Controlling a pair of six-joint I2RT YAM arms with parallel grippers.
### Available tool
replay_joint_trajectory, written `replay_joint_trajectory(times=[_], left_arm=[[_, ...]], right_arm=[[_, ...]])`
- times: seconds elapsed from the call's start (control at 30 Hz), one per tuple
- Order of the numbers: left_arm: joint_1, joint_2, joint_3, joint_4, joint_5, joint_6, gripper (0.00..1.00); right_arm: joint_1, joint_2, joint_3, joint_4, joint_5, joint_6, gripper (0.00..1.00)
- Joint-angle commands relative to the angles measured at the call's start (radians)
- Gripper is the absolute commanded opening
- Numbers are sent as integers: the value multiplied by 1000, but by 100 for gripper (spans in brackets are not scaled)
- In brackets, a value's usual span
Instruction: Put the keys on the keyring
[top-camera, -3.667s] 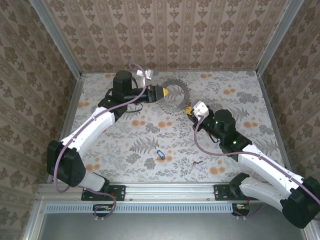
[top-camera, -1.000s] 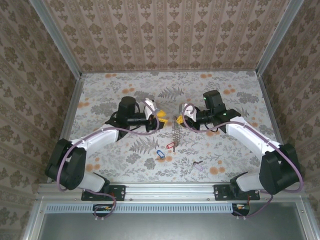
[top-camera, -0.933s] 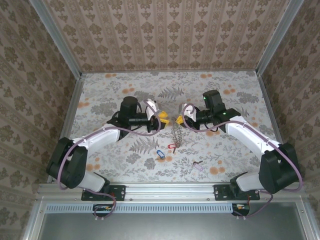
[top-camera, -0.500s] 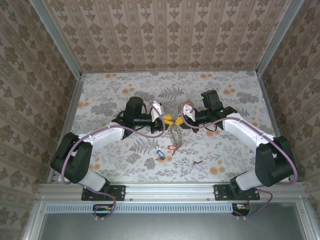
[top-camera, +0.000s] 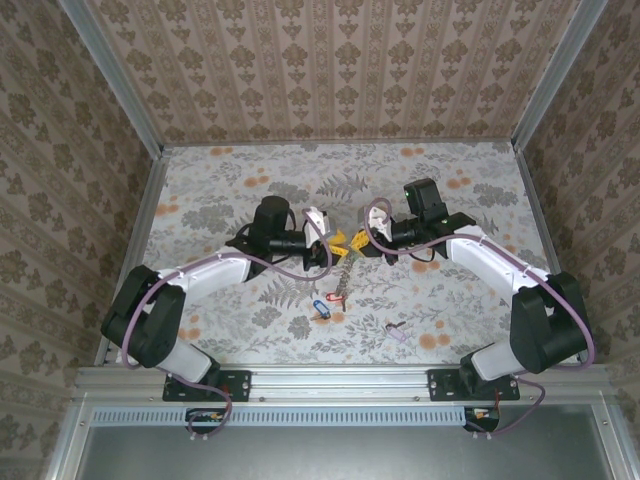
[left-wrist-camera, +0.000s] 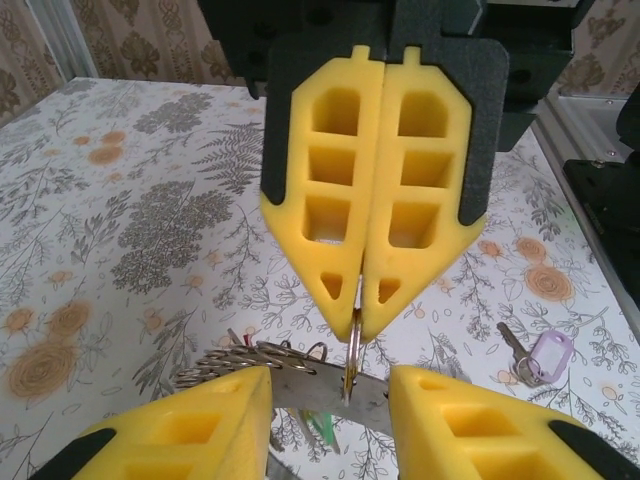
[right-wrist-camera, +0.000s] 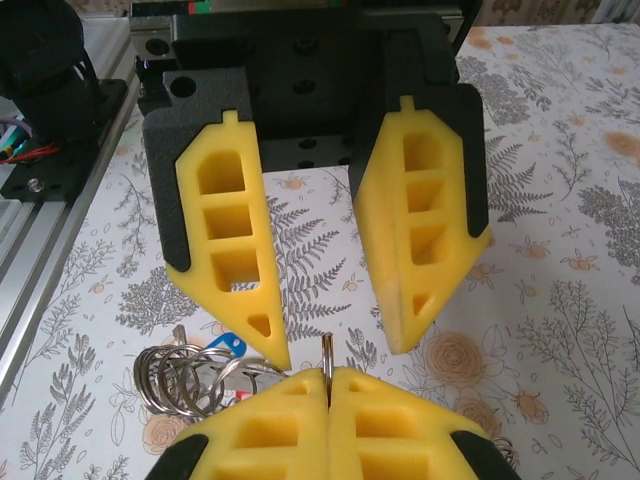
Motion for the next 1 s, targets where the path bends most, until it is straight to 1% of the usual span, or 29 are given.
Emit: replay_joint_trajectory(times=[0.0, 0.17, 0.2, 0.27, 0.37, 0.8, 0.83, 0.87, 0.97], left_arm=[[-2, 4, 1, 23, 39, 14, 34], [-2, 9, 3, 12, 28, 24, 26], [-2, 9, 4, 6, 29, 29, 22], [-2, 13, 10, 0, 30, 29, 21], [-2, 18, 16, 17, 34, 18, 15], [-6, 22, 40, 50, 44, -8, 13], [-8, 24, 43, 49, 44, -8, 12], [-10, 23, 44, 46, 44, -5, 7], [-12, 25, 40, 49, 38, 1, 0]], right_arm=[[-7, 3, 11, 47, -79, 16, 0], [-14, 0, 12, 52, -104, 24, 0], [-13, 0, 12, 52, -110, 24, 0], [-15, 0, 13, 48, -117, 26, 0], [-14, 3, 15, 40, -126, 24, 0], [-14, 7, 11, 34, -136, 34, 0], [-14, 8, 12, 35, -137, 34, 0], [-14, 10, 11, 37, -140, 36, 0], [-13, 7, 7, 48, -142, 43, 0]])
